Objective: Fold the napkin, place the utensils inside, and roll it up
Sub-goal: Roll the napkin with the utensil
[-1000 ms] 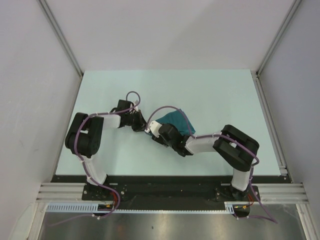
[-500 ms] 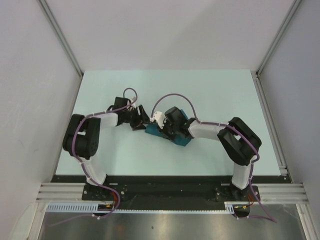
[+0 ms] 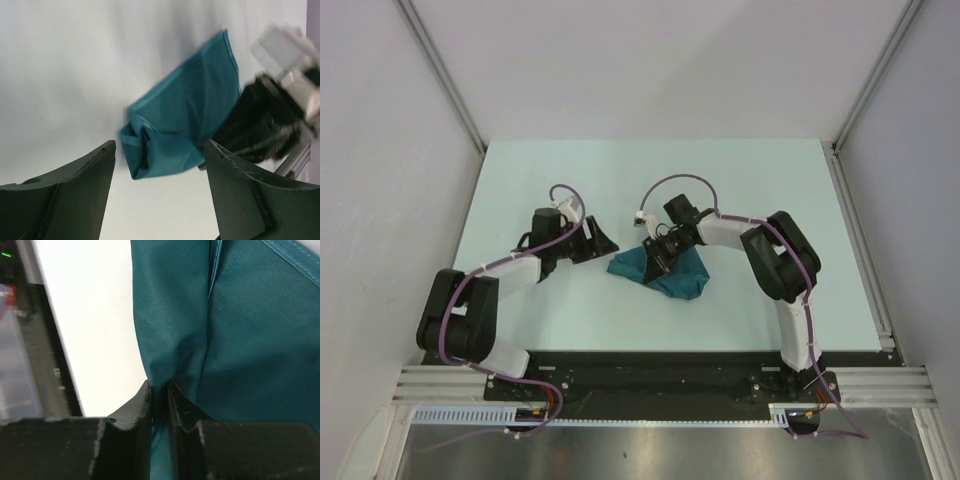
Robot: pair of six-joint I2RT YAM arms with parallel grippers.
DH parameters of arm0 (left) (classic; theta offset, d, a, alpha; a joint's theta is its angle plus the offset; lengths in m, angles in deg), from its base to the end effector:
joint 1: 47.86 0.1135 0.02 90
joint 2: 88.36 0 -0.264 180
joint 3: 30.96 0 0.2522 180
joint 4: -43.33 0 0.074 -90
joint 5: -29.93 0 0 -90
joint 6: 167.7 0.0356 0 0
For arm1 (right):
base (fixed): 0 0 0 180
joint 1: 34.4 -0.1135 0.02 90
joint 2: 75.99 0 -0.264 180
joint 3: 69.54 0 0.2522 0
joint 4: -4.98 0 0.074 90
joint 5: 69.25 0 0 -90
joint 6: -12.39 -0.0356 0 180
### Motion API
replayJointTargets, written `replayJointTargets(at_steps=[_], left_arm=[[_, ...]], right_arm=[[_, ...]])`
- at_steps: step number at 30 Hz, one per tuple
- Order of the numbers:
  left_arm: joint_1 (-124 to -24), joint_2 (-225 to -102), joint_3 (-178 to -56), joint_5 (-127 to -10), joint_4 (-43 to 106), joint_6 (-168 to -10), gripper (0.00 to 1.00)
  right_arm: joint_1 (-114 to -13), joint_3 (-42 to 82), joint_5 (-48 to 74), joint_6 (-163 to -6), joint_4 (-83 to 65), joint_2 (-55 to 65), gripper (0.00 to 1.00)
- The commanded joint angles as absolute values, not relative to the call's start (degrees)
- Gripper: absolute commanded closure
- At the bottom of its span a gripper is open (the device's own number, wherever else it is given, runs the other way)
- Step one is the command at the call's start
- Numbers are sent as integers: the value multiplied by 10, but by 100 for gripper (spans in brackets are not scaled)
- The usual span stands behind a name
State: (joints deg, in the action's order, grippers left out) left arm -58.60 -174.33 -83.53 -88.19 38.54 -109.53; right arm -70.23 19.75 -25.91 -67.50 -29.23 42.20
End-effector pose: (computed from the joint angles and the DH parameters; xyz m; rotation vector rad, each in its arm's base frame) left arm 0.2865 -0.0714 0.1729 -0.1458 2.3108 -0.9416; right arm 0.3173 0.2610 0.1365 -1.2644 2.2946 1.2344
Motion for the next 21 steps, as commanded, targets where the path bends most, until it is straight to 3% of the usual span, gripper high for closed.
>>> replayJointTargets(at_steps=[1, 21], left_arm=[[-622, -1710, -805, -883, 463, -1054, 24], [-700, -1821, -809, -865, 569, -1065, 32]], right_arm=[[-672, 231, -397, -723, -377, 487, 100], [-587, 248, -481, -794, -344, 593, 100]])
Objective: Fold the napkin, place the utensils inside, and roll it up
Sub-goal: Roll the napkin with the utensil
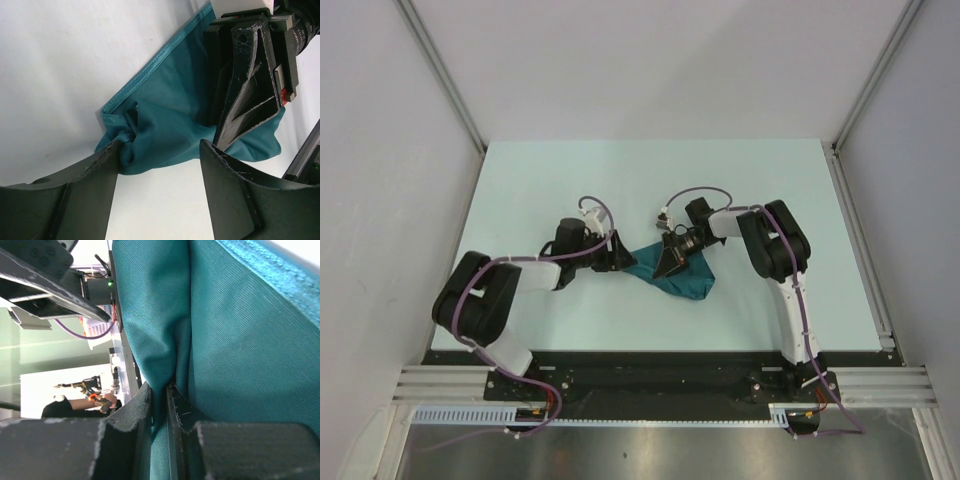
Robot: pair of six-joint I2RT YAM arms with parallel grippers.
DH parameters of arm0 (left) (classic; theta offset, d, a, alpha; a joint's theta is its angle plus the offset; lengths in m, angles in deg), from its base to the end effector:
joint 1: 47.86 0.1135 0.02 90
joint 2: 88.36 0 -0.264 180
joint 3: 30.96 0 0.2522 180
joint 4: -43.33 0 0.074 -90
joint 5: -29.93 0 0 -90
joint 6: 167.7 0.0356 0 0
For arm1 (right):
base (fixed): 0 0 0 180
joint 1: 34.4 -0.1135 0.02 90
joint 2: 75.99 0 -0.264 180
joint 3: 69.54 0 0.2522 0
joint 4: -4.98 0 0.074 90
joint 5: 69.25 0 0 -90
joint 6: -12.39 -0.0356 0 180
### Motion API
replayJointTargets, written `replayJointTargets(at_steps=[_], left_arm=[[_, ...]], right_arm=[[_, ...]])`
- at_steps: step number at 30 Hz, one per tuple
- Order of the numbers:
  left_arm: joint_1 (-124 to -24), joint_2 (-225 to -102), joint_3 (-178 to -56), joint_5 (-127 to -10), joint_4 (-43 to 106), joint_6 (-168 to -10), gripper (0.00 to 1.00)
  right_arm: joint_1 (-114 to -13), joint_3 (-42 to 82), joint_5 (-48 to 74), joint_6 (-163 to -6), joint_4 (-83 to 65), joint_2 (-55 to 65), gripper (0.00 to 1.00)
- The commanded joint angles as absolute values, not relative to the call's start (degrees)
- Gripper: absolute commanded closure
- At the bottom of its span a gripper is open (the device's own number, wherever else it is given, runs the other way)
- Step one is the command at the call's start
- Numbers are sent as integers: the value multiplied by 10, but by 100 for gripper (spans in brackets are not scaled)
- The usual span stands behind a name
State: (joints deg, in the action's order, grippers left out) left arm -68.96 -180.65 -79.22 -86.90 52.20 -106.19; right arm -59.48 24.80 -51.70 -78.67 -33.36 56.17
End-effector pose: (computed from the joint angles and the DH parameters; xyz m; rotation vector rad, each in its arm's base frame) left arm 0.2726 -0.1224 0.1411 0.1340 2.2825 -0.9850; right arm 0.3630 0.2074 0.0723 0.7249 -2.3576 -1.8205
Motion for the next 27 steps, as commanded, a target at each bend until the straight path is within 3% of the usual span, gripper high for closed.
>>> replayJointTargets(at_steps=[1, 10, 21, 27], left_arm=[[-704, -1826, -814, -864, 571, -1068, 32], [-710, -1817, -809, -824, 577, -1084, 29], [-716, -1771, -844, -702, 401, -1060, 25], [-716, -1763, -812, -744, 429, -1098, 25]], right_arm=[[-587, 248, -478, -795, -345, 593, 100], [-589, 257, -440, -759, -396, 582, 100], [-629, 253, -363, -732, -444, 565, 100], [-658, 243, -330, -738, -438, 555, 100]])
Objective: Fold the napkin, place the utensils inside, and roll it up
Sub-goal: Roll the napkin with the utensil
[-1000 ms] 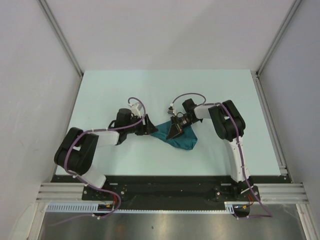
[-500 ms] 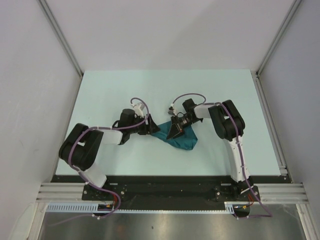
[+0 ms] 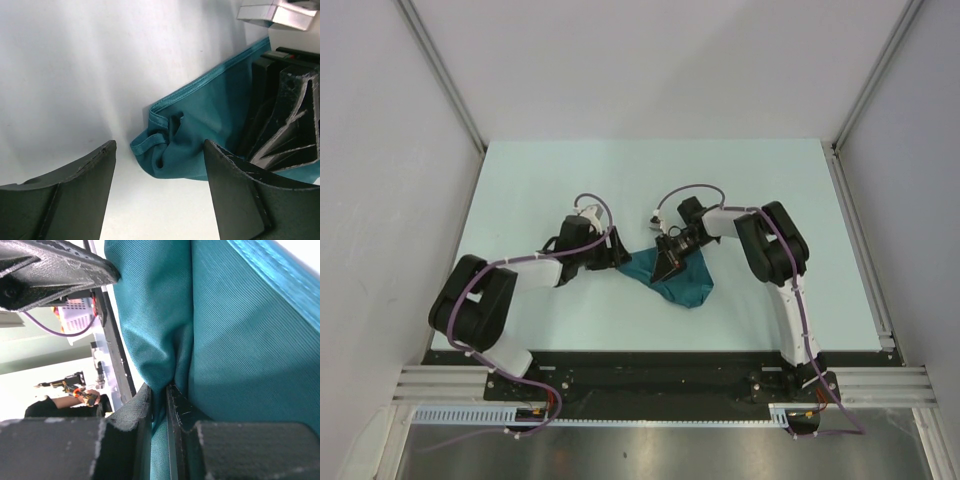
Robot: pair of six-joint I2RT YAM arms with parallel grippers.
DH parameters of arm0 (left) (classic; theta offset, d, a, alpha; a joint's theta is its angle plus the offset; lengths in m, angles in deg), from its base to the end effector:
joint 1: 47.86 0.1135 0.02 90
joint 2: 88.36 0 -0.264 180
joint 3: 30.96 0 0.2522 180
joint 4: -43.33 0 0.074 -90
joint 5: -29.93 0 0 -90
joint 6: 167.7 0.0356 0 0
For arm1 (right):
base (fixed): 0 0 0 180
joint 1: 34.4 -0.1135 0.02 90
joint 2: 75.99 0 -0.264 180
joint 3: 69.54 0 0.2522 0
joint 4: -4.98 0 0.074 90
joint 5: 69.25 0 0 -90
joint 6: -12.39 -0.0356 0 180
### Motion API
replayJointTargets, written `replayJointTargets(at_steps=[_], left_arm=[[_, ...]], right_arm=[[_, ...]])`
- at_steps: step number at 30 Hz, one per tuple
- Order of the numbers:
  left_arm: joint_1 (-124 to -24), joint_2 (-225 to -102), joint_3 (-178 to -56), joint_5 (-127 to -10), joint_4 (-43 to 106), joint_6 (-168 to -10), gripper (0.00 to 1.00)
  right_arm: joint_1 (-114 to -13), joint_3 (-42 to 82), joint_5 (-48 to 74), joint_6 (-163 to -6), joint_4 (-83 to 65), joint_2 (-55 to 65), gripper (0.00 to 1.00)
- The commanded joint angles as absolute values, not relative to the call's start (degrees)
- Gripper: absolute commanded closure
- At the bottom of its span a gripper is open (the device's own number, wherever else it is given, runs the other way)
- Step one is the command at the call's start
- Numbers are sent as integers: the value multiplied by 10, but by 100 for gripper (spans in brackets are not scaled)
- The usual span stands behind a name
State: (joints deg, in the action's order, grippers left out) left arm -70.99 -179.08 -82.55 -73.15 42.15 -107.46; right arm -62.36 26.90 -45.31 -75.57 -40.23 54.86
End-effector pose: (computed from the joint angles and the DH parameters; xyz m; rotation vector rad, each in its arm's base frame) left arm 0.2744 -0.1260 0.1480 -0.0114 2.3639 -0.7291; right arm 0.3528 0.2241 0.0837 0.8042 -2.4204 -1.6650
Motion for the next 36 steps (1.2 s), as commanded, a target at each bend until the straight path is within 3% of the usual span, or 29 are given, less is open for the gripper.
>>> replayJointTargets(at_steps=[1, 9, 14, 15, 17, 18, 21, 23, 28, 30, 31, 36], left_arm=[[-716, -1762, -806, -758, 439, -1104, 24], [-716, -1761, -753, -804, 532, -1150, 21], [-716, -1812, -755, -845, 578, -1167, 25], [-716, -1818, -757, -848, 581, -1173, 28], [-716, -1829, -760, -849, 580, -1180, 51], [-716, -1832, -761, -849, 580, -1181, 67], [-716, -1840, -766, -859, 575, -1183, 91], [-716, -1844, -771, -872, 573, -1182, 100], [-716, -1845, -801, -865, 498, -1168, 100], [-716, -1846, -825, -856, 444, -1158, 100], [-716, -1847, -832, -853, 428, -1157, 100], [-716, -1857, -867, -846, 361, -1151, 100]], right_arm=[[-661, 241, -324, -739, -435, 553, 100], [-674, 219, -315, -749, -416, 547, 100], [-675, 214, -311, -752, -409, 548, 100], [-675, 213, -309, -754, -407, 547, 100], [-674, 210, -308, -755, -404, 545, 100], [-672, 210, -308, -758, -399, 543, 100], [-670, 210, -301, -761, -396, 537, 100], [-667, 210, -294, -763, -390, 522, 95], [-665, 211, -256, -773, -383, 452, 65], [-667, 208, -239, -788, -375, 407, 60], [-669, 205, -229, -795, -370, 388, 50], [-719, 150, -86, -813, -316, 280, 46]])
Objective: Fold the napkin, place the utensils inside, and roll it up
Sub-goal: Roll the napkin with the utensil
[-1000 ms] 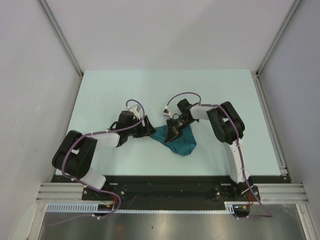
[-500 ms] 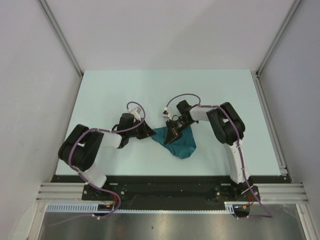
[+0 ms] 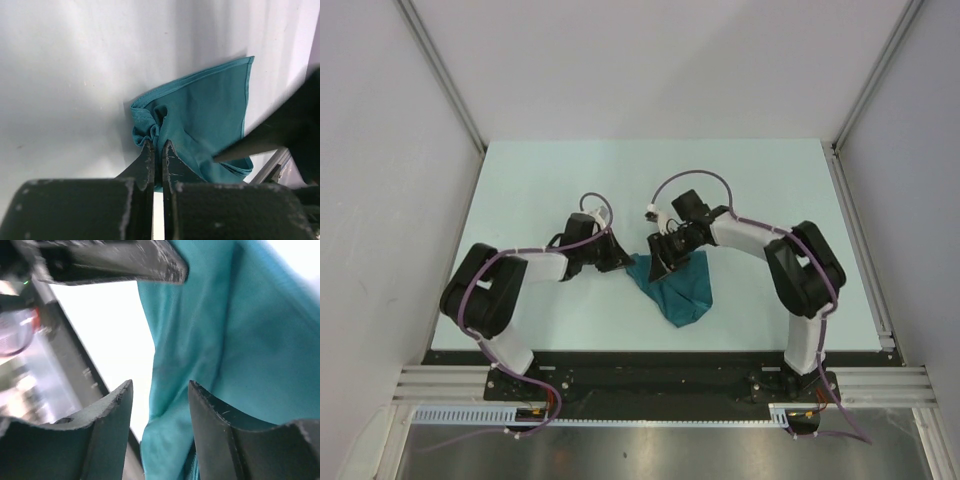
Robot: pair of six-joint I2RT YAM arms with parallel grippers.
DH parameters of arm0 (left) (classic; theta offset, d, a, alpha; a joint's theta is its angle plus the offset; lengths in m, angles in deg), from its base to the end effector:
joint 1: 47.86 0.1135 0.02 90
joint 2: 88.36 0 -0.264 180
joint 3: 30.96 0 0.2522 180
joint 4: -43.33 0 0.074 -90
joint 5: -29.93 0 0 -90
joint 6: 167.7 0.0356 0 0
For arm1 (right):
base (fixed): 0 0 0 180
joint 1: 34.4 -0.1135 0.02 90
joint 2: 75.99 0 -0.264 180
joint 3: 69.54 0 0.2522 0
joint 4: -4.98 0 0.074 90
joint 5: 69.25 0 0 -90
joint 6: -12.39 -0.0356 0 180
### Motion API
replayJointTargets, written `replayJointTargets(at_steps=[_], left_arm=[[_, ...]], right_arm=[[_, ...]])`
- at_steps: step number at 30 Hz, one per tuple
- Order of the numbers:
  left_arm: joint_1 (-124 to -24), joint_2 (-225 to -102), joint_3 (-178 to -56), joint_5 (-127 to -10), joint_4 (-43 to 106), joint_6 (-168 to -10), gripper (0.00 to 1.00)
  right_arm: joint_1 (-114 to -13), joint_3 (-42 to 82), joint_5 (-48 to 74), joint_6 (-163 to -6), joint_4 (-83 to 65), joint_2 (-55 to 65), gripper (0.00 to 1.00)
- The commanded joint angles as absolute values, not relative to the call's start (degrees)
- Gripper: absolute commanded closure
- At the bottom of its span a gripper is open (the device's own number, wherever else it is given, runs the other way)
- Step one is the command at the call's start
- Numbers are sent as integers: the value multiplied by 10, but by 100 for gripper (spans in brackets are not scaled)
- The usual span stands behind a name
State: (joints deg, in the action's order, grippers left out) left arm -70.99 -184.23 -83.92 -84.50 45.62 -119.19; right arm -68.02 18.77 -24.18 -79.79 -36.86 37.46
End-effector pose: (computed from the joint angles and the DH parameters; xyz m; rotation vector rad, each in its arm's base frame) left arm 0.2816 -0.1363 0.1351 -0.1488 2.4349 -1.0406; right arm 0.3126 0.2381 0.1572 -0.9646 2.5754 1.2498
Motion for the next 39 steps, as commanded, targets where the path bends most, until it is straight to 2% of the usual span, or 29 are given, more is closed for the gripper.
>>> replayJointTargets(at_steps=[1, 5, 10, 18, 26, 29, 31, 32, 33, 34, 35, 37, 38, 39], left_arm=[[-716, -1857, -871, -843, 356, -1148, 100], [-716, -1860, -884, -842, 337, -1146, 100], [-716, -1861, -890, -842, 327, -1144, 100], [-716, -1862, -898, -840, 314, -1139, 100], [-716, -1860, -906, -835, 302, -1134, 100], [-716, -1859, -908, -835, 300, -1134, 100], [-716, -1857, -910, -837, 300, -1135, 100], [-716, -1857, -910, -838, 302, -1136, 100], [-716, -1855, -909, -840, 304, -1139, 100], [-715, -1849, -906, -842, 313, -1142, 100], [-715, -1845, -903, -843, 319, -1144, 92], [-712, -1828, -902, -847, 331, -1154, 70], [-711, -1820, -902, -843, 332, -1157, 47], [-707, -1810, -903, -841, 333, -1159, 40]], right_arm=[[-733, 139, -50, -813, -310, 248, 45], [-831, 88, 172, -810, -287, 189, 42], [-939, 51, 351, -831, -283, 178, 38], [-1004, 26, 447, -840, -285, 211, 36], [-992, -1, 442, -861, -289, 219, 36], [-973, -17, 404, -868, -284, 209, 39], [-960, -30, 356, -870, -278, 204, 49], [-953, -35, 337, -870, -275, 203, 55], [-936, -39, 285, -869, -271, 202, 66], [-927, -51, 259, -869, -263, 200, 70], [-915, -57, 233, -868, -258, 199, 74], [-882, -76, 152, -868, -246, 195, 83], [-870, -83, 127, -868, -238, 192, 85], [-858, -92, 75, -868, -229, 189, 89]])
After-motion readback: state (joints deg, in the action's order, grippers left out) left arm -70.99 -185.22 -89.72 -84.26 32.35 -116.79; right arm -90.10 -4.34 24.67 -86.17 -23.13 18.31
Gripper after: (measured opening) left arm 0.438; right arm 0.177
